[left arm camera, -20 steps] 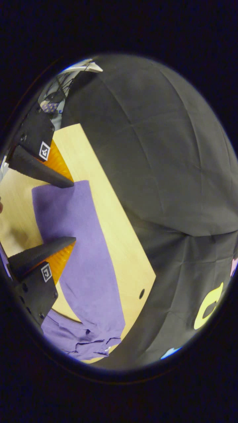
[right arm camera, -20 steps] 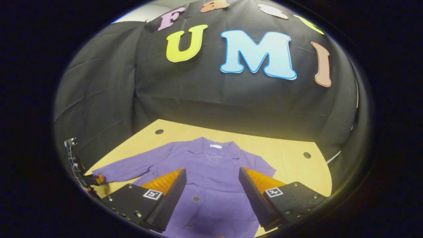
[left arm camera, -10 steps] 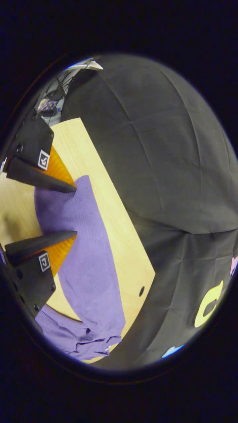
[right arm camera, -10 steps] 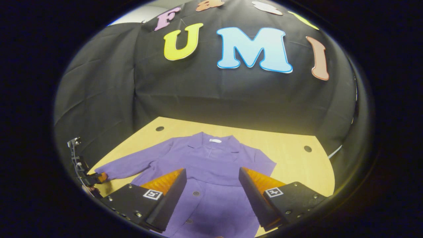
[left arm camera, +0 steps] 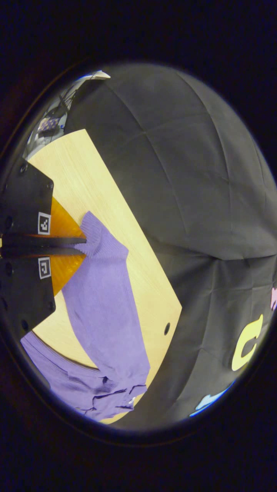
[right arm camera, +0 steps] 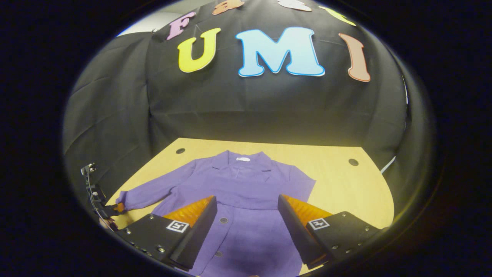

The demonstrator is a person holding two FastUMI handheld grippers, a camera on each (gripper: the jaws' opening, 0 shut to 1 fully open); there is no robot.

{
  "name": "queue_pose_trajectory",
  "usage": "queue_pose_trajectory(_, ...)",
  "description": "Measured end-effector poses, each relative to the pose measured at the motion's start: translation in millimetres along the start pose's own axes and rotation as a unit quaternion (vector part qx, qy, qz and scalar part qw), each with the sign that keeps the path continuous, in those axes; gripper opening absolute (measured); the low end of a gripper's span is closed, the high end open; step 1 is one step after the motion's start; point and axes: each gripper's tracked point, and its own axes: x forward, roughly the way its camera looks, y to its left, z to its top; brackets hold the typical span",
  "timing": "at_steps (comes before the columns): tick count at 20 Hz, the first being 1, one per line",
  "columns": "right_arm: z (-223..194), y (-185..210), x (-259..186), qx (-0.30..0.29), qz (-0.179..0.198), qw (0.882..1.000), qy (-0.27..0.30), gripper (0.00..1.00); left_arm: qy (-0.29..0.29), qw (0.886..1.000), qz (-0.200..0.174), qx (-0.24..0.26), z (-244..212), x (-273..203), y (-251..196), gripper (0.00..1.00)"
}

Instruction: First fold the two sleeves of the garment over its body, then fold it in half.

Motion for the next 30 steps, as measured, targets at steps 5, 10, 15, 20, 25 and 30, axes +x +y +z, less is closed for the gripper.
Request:
queue_pose_trajectory(5, -8, -24, -13, 0.015, -0.016, 1.000, -0.002, 0.96, 0.027, 0.997, -0.060, -0.044, 9, -13, -19, 0.07)
queue_pose_trajectory(10, -13, -47, -20, 0.034, -0.025, 0.999, -0.006, 0.96, -0.001, 0.992, -0.109, -0.067, 53, -35, -65, 0.07)
queue_pose_trajectory(15, -19, -77, -23, 0.050, -0.030, 0.998, -0.007, 0.96, -0.027, 0.984, -0.171, -0.043, 87, -70, -148, 0.07)
queue_pose_trajectory(20, -18, -114, -25, 0.066, -0.038, 0.997, -0.019, 0.96, -0.040, 0.969, -0.242, -0.022, 111, -106, -257, 0.07)
queue_pose_trajectory(25, -26, -148, -26, 0.062, -0.046, 0.997, -0.014, 0.96, -0.047, 0.952, -0.301, 0.004, 114, -132, -359, 0.07)
queue_pose_trajectory(30, -30, -166, -27, 0.043, -0.048, 0.998, -0.014, 0.96, -0.039, 0.938, -0.344, 0.032, 94, -156, -432, 0.07)
